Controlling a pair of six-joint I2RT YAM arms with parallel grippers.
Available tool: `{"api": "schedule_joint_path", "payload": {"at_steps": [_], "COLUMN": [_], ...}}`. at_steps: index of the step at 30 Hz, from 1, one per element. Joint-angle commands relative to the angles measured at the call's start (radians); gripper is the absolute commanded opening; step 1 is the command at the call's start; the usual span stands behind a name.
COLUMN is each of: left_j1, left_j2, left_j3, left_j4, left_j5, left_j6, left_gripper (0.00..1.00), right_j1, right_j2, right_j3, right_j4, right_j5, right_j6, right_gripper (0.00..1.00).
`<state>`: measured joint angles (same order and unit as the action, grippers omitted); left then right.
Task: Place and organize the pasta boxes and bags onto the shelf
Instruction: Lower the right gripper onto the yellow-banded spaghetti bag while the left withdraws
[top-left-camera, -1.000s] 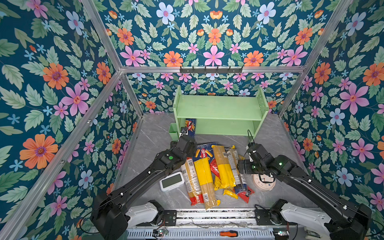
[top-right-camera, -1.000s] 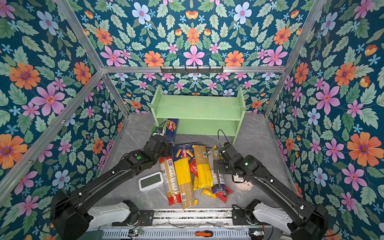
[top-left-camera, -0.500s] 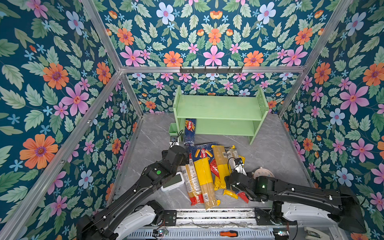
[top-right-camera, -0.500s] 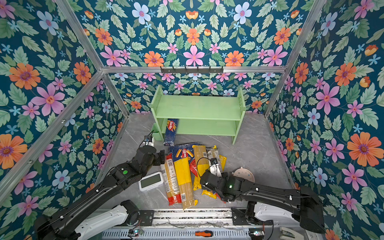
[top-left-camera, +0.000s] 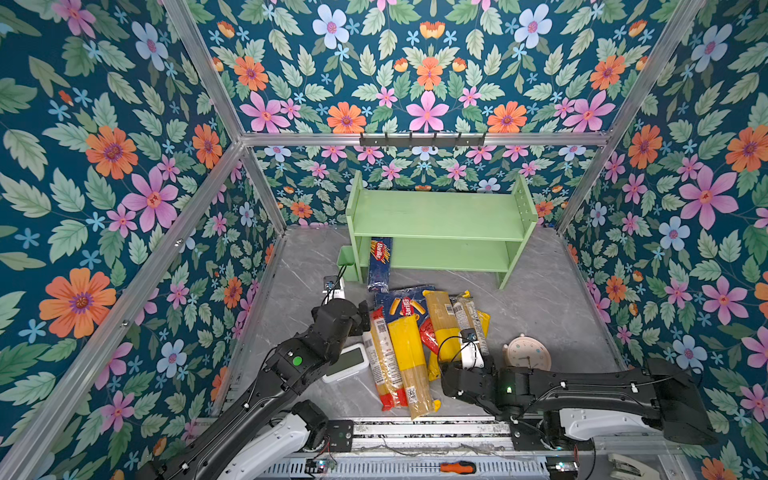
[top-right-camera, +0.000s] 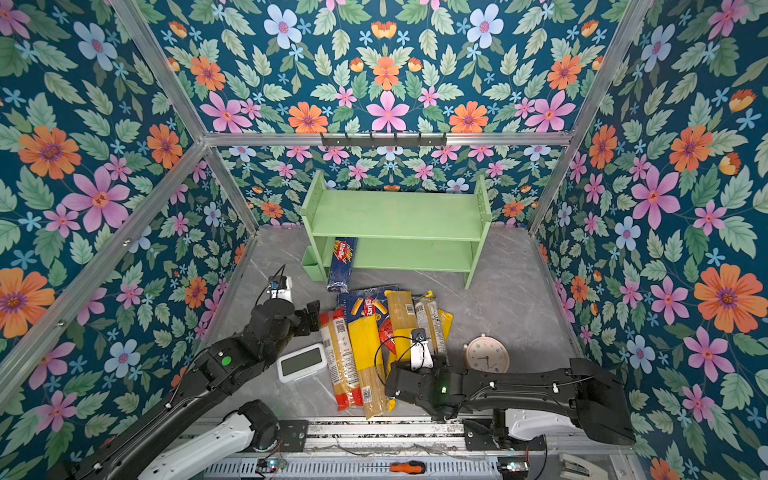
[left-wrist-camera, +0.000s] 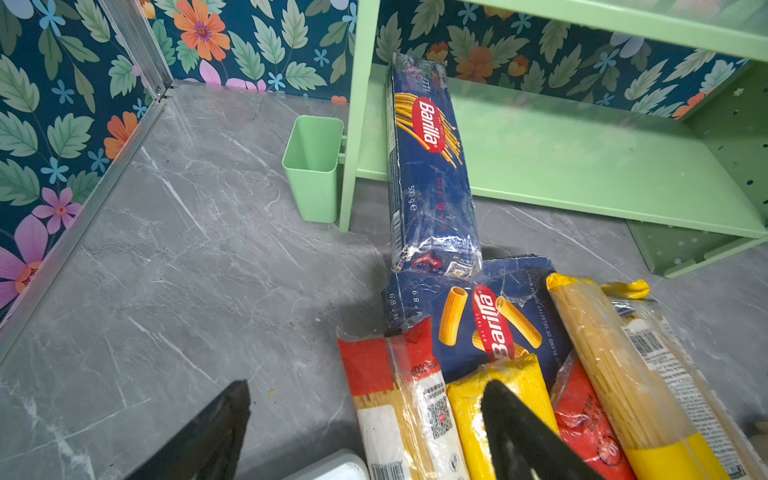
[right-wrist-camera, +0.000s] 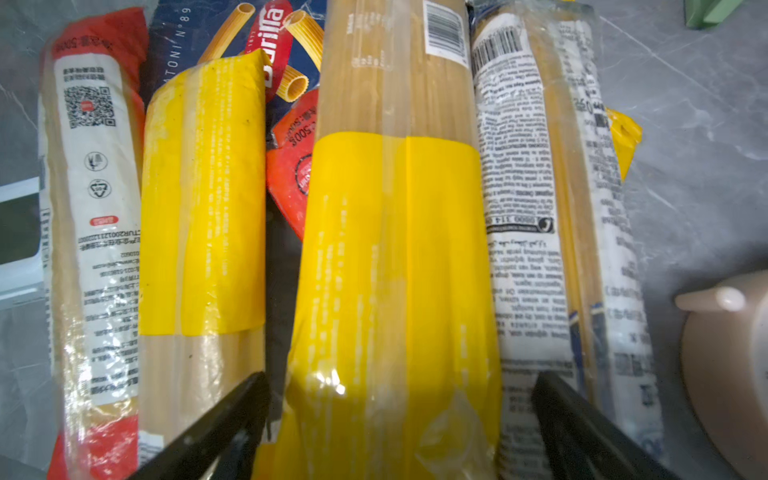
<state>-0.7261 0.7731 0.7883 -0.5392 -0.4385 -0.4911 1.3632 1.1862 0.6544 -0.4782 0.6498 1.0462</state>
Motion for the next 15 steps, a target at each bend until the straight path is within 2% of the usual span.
{"api": "schedule_joint_path", "payload": {"at_steps": [1,6,15], "left_j1": [0.001,0.001,0.001], "left_j2": [-0.008,-0.017,-0.037], "left_j3": [0.003,-0.007,-0.008], "left_j4": [-0.023,-0.031,-0.041], "left_j5": [-0.002,-0.003,-0.013], "left_j6": [-0.009,-0.017,-0.023], "left_gripper": [0.89,0.89,0.89], "right_j1": [0.001,0.0,0.001], "right_j2": [-0.034,-0.047,0.049], "right_j3": [-0.042,-0.055,-0.029], "right_j4": [0.047,0.074,0.111], "right_j5": [0.0,-0.031,-0.047], "right_j6": [0.028,-0.006,-0.037], "right_gripper": [0.99,0.98,0.96]}}
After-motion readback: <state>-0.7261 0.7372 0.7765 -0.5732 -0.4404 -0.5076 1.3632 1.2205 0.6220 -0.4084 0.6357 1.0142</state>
